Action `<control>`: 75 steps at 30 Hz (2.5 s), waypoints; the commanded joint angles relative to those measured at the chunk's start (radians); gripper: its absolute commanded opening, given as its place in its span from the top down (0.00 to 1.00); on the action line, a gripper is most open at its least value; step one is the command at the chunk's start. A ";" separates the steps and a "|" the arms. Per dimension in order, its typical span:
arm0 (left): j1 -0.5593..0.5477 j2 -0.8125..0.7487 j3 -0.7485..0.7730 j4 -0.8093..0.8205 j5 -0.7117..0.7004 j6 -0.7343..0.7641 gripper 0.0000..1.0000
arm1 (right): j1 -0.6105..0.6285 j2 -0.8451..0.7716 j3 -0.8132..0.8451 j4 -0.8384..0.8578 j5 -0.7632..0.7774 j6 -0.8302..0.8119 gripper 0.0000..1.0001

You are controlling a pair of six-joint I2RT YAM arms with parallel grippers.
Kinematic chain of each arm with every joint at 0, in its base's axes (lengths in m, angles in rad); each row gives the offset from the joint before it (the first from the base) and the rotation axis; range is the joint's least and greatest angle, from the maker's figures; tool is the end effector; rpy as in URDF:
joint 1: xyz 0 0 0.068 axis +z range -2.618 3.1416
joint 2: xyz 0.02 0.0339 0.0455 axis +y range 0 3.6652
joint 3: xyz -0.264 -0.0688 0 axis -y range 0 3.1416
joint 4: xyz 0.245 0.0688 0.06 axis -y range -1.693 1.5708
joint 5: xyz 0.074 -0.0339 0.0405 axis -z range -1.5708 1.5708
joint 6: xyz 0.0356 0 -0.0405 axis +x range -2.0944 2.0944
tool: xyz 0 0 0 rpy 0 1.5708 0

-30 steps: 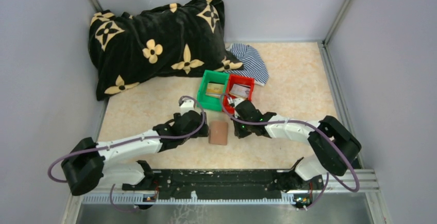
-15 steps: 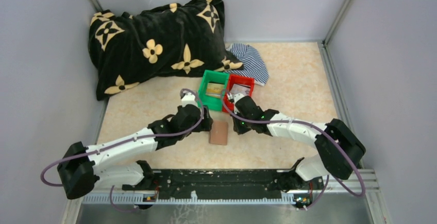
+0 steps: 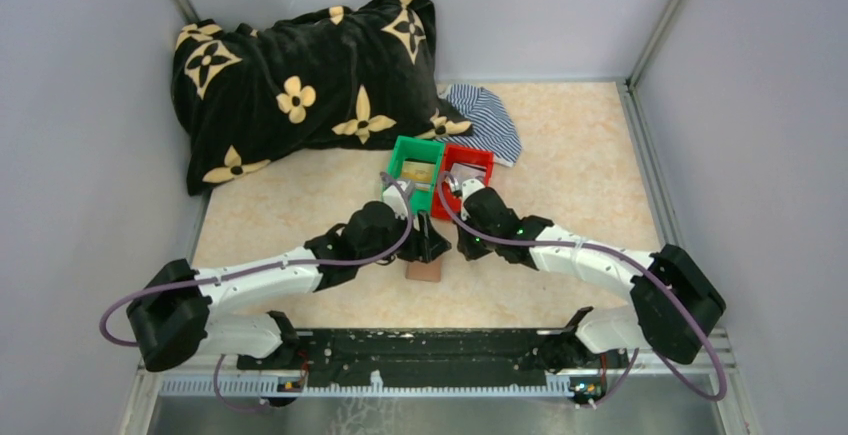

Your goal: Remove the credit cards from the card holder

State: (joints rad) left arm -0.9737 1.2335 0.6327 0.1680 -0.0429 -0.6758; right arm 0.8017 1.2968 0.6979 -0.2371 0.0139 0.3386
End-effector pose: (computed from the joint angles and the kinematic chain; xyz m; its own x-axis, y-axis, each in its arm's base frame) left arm 0.1520 -0.2209 0.2277 -0.6871 -0.1009 -0.7195 0.4800 0.6803 -0.5538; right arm 0.1799 0.1852 0.1978 -0.7232 -0.2696 -0.6358 -0.5002 0.8393 0.2130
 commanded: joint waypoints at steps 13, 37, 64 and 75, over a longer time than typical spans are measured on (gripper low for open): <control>0.000 0.016 -0.128 0.071 -0.052 -0.065 0.32 | -0.019 -0.044 -0.018 0.009 0.008 0.013 1.00; 0.064 -0.048 -0.248 0.097 -0.079 -0.104 0.31 | -0.019 -0.017 0.035 0.000 -0.024 -0.026 1.00; 0.066 0.071 -0.112 0.259 0.198 -0.095 0.27 | -0.034 -0.175 0.024 -0.023 -0.025 0.036 1.00; 0.066 0.287 0.011 0.335 0.300 -0.083 0.25 | -0.068 -0.343 0.016 -0.128 0.022 0.032 1.00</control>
State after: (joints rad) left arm -0.9115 1.4536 0.5941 0.4370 0.1802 -0.7700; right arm 0.7605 1.0348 0.6880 -0.3382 0.0093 0.3618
